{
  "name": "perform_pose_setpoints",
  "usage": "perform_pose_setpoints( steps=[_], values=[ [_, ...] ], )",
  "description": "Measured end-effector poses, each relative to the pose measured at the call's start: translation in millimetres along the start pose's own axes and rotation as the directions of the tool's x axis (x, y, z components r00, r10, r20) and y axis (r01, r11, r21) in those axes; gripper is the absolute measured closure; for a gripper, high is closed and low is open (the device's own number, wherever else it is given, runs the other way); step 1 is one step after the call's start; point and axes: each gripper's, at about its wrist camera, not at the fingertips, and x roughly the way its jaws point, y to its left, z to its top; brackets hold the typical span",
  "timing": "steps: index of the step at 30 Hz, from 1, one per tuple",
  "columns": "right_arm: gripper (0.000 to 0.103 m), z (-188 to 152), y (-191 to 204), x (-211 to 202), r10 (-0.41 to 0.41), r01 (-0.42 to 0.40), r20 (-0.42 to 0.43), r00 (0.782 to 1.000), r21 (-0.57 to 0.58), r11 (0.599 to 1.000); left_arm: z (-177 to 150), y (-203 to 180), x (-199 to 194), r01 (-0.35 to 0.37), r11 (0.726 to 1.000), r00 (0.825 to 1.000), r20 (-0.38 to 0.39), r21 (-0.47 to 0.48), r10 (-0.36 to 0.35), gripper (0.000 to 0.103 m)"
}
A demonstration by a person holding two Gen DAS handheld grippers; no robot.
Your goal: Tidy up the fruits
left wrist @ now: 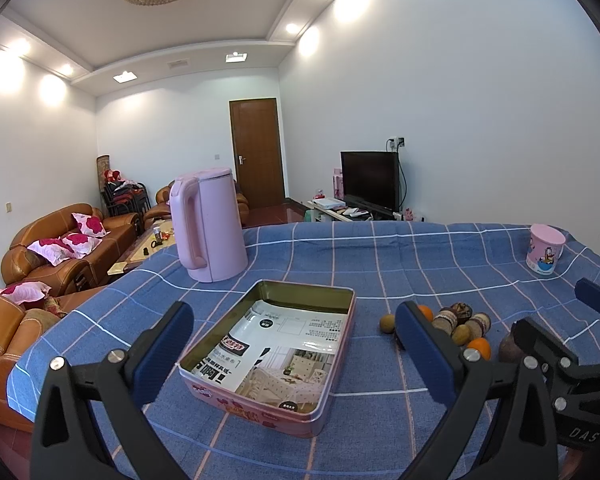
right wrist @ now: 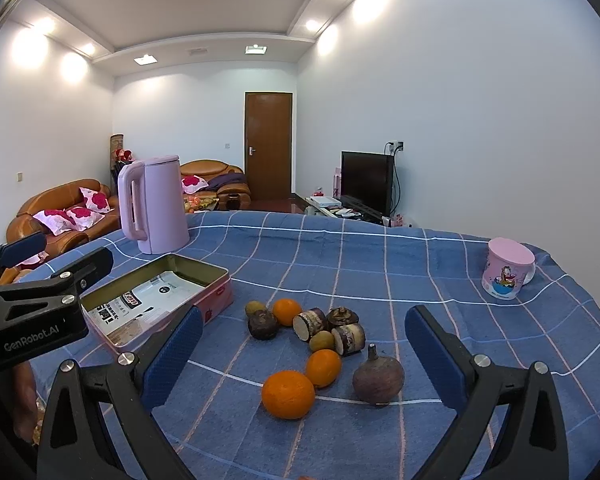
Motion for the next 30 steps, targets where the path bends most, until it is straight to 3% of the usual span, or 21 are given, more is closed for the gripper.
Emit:
perform_pose_setpoints(
  steps=[24,30],
  values=[
    [0.001,-8,-8,4,-0.004,0.005,-0.018,1.000,0.018,1.000,-10,-12,3,0.007,1.000,1.000,-0.025,0.028,-0.007,0.000],
    [0.001,-13,-22,9,-0.051,0.052,-0.041,0.998,0.025,0.998,-17,-24,12,0.032,0.999,0.998,-0.058,0.042,-0.030,0.000]
  ],
)
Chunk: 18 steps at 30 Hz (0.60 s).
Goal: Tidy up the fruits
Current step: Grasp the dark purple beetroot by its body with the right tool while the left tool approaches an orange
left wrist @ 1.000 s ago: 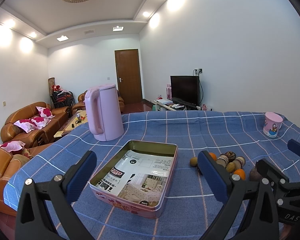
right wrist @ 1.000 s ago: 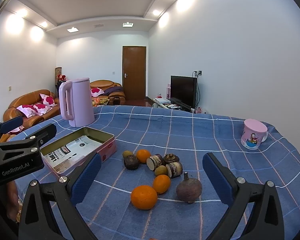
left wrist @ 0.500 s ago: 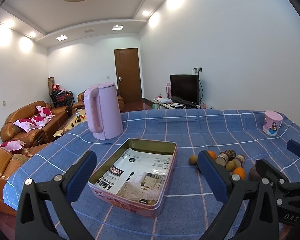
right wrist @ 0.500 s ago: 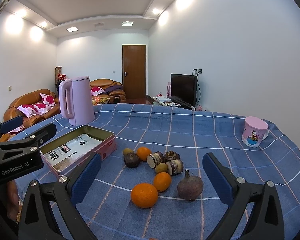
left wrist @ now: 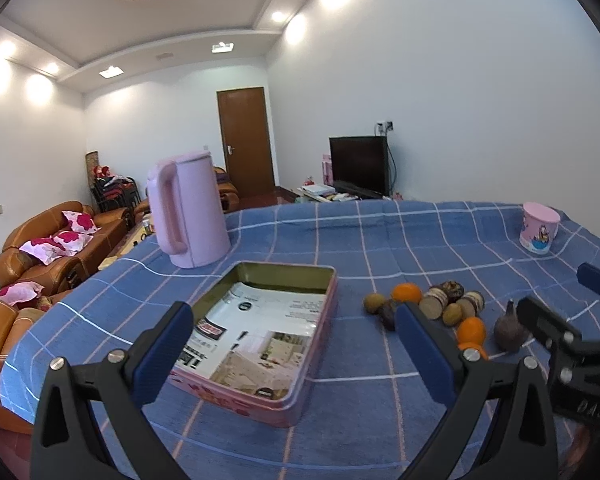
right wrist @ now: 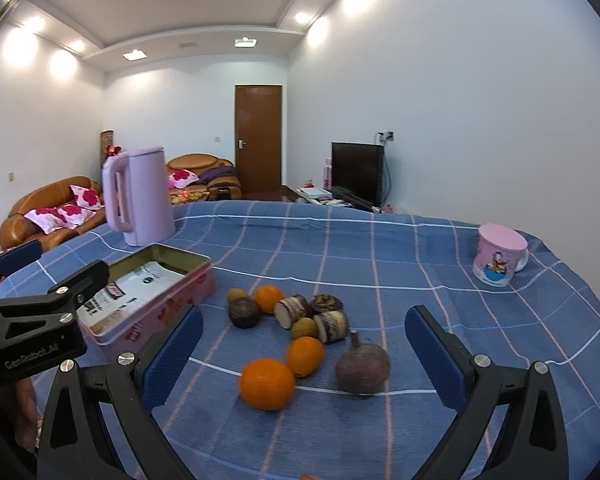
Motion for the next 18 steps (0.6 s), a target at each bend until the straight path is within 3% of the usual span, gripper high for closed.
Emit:
perform_pose_setpoints(
  steps=[10,18],
  values=[
    [0.001,-16,-42,30,-0.130,0.135,-0.130,0.983,0.029,0.990,-12,-32,21,0.116,0.993,0.990,-0.082,0.020,-0.114,0.000],
    [0.002,-20,-55,59,-0.107,0.117,-0.239,0.965,0.026,0.993,-19,-55,37,0.162,0.986,0.980,-0.126,0.049,-0.155,0.000]
  ],
)
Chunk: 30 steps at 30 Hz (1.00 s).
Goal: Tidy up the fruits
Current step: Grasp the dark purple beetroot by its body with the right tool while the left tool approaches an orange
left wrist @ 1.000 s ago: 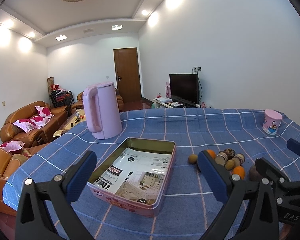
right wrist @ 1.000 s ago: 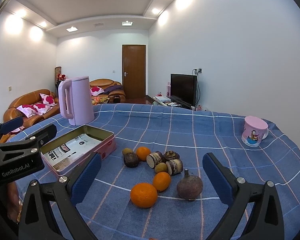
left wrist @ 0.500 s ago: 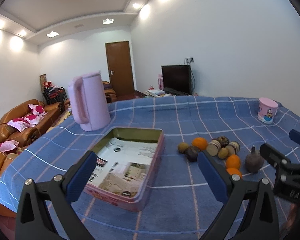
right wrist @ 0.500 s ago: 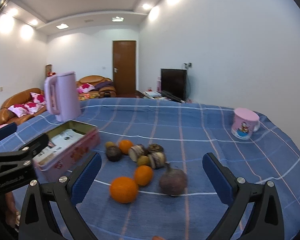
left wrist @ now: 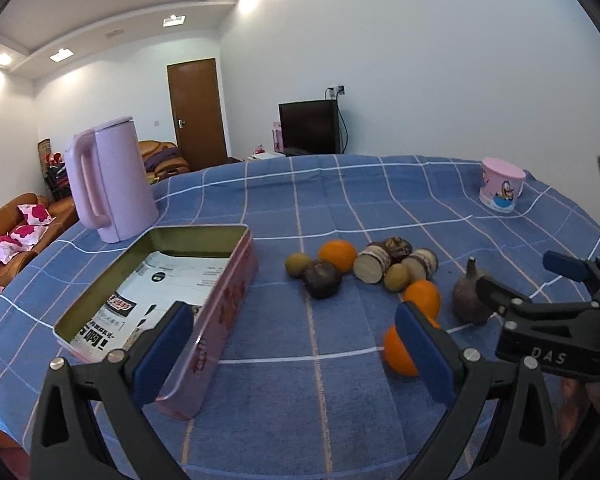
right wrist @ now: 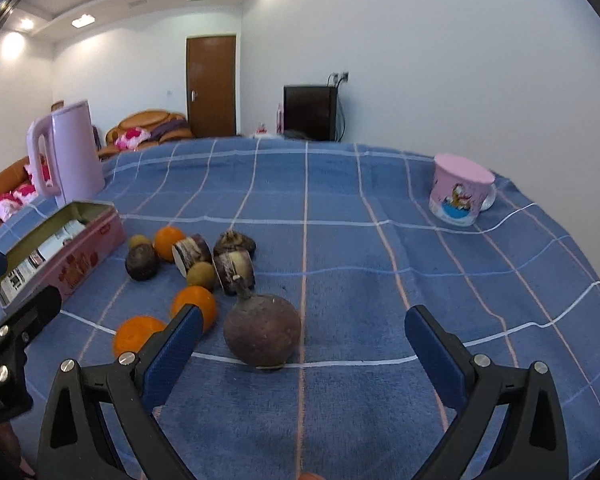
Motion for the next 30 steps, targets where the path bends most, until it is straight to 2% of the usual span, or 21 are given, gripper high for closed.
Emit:
perform_pose_setpoints(
  steps=[2,4,12,14,17,18,21,27,30],
  values=[
    [0.006,1,1,8,0.023,-0.023,-0.043,0.999,-0.001,1.000,0,-1,2,0.003,1.000,1.000,-0.002,-0.001,-0.003,0.000],
    [0.015,2,2,17,0.046,-0.046,-0.090,0.995,-0.001,0.999,1,-1,2,0.005,1.000,1.000,-0.005,0.001,-0.005,0.000],
    [0.018,5,1,38,0.065,-0.068,-0.193,0.979,-0.006,0.998,2,-8,10,0.040,0.999,0.999,-0.033,0.012,-0.039,0.000],
    [0.022,6,0,41,0.084,-0.086,-0.205,0.975,0.001,0.996,3,-11,12,0.048,0.999,0.998,-0.039,0.014,-0.048,0.000],
    [0.033,5,0,43,0.138,-0.138,-0.208,0.968,0.015,0.990,2,-16,15,0.075,0.997,0.996,-0.050,0.017,-0.074,0.000],
    [0.050,5,0,42,0.187,-0.186,-0.205,0.961,0.026,0.982,2,-17,15,0.080,0.997,0.995,-0.054,0.017,-0.079,0.000],
    [0.050,2,-5,35,0.182,-0.177,-0.188,0.965,0.044,0.983,1,-20,16,0.091,0.996,0.994,-0.062,0.021,-0.090,0.000],
    [0.050,-12,-25,12,0.194,-0.183,-0.081,0.978,0.126,0.975,-1,-32,18,0.126,0.991,0.989,-0.080,0.040,-0.122,0.000],
    [0.050,-11,-36,8,0.165,-0.157,-0.045,0.985,0.145,0.977,-3,-40,21,0.134,0.989,0.987,-0.093,0.065,-0.128,0.000]
  ],
)
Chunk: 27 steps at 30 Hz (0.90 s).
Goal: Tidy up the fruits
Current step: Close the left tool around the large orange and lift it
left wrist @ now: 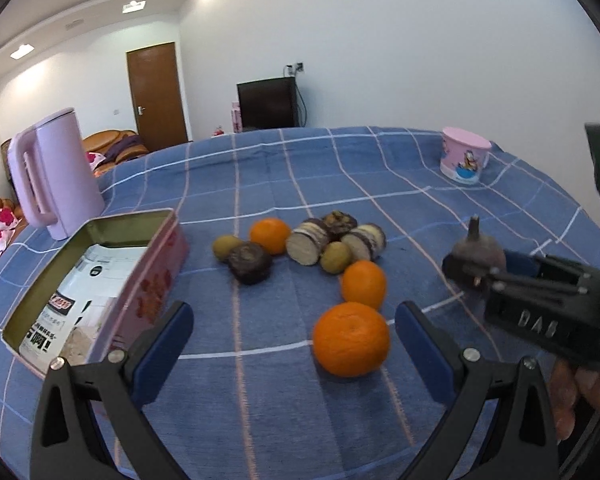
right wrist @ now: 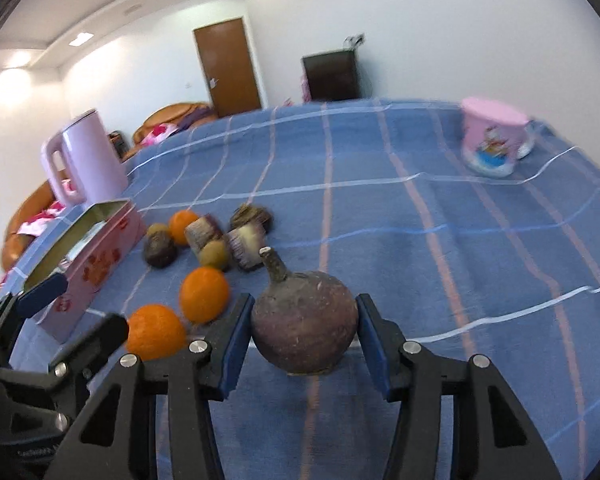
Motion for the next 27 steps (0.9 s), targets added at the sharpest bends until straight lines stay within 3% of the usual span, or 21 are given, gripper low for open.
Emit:
perform_pose_setpoints(
  steps=[4,8,10,12,15,19,27],
  values=[
    [0.050,4,-12,3,0.042,-0.042,-0.003,0.999,0.072,0.997,3,-7,10,0.034,0.999,0.998,-0.047,0.024,-0.033,0.002],
    [0.050,4,-7,2,0.039,-0.039,0.005,0.999,0.059,0.997,4,-9,24,0.061,0.998,0.990,-0.125,0.028,-0.057,0.007],
    [0.050,3,-10,2,0.041,-0.041,0.003,0.999,0.066,0.997,4,-9,29,0.072,0.997,0.986,-0.154,0.022,-0.068,0.017],
    [0.050,3,-9,3,0.043,-0.043,-0.002,0.999,0.061,0.997,4,-8,30,0.092,0.996,0.982,-0.168,0.011,-0.089,0.018],
    [0.050,2,-6,3,0.046,-0.045,-0.006,0.999,0.049,0.998,2,-7,30,0.119,0.993,0.979,-0.170,0.004,-0.116,0.028],
    [0.050,2,-7,2,0.047,-0.047,0.003,0.999,0.047,0.998,-2,-11,27,0.141,0.990,0.977,-0.164,0.022,-0.135,0.053],
    [0.050,1,-6,-2,0.056,-0.057,0.026,0.998,0.038,0.998,-3,-7,24,0.139,0.990,0.979,-0.153,0.016,-0.135,0.054]
  ],
)
